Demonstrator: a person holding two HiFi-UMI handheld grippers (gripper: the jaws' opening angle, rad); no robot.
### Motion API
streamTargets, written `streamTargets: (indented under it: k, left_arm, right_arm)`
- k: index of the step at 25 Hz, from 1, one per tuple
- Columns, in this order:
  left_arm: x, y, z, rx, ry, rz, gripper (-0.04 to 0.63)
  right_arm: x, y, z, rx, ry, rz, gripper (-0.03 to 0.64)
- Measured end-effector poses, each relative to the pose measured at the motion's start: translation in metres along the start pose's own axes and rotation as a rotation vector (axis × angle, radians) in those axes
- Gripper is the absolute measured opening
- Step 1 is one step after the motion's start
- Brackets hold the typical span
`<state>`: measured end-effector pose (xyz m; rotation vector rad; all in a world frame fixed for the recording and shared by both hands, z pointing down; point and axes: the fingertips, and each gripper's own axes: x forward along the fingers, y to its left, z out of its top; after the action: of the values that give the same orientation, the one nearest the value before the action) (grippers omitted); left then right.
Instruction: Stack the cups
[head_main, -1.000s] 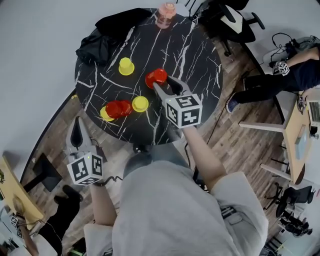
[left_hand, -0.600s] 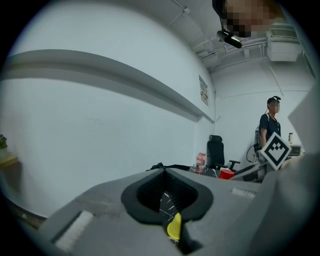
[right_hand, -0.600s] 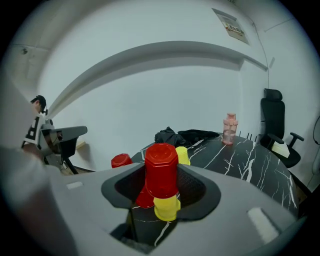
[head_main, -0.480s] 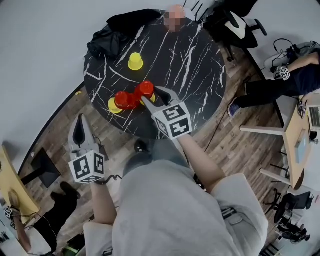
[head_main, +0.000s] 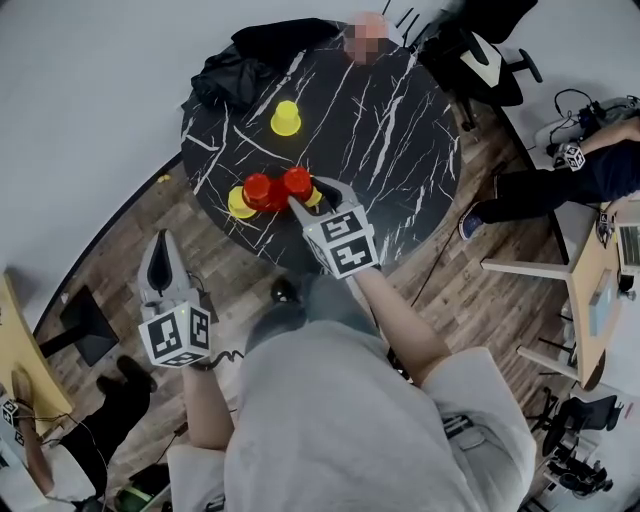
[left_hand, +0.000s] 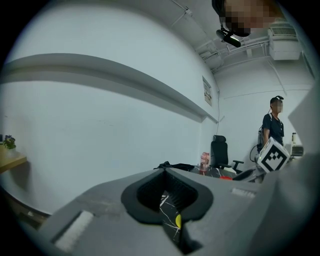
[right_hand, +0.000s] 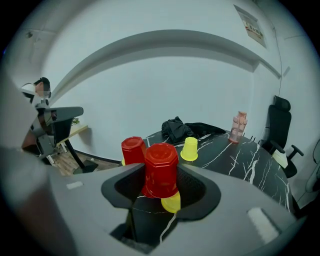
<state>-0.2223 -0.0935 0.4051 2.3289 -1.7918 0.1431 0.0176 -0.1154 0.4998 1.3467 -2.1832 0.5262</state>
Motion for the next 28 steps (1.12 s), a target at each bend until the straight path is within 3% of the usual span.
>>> streamTargets:
  k: [12,19,23,28]
  left_arm:
    - [-0.001,0.007,0.002,0.001,-0.004,0.003,0.006]
    - [0.008,0.001,0.006,0.002,-0.011,-0.021,0.006]
    - [0.013,-0.006,0.009,0.002,-0.019,-0.032,0.006]
    - [0.017,-0.009,0.012,-0.001,-0.022,-0.015,0.006]
  right_arm:
    - [0.005,0.0,-0.006,0.038,0.014,0.004,0.208]
    - [-0.014,0.001,0.022,0.168,-0.122,0.131,0.258]
    - [-0.03,-0.024,0.044,0.249,-0.201,0.144,0.259]
    - [-0.026,-0.065,0.064,0.232,-0.194,0.101,0.249]
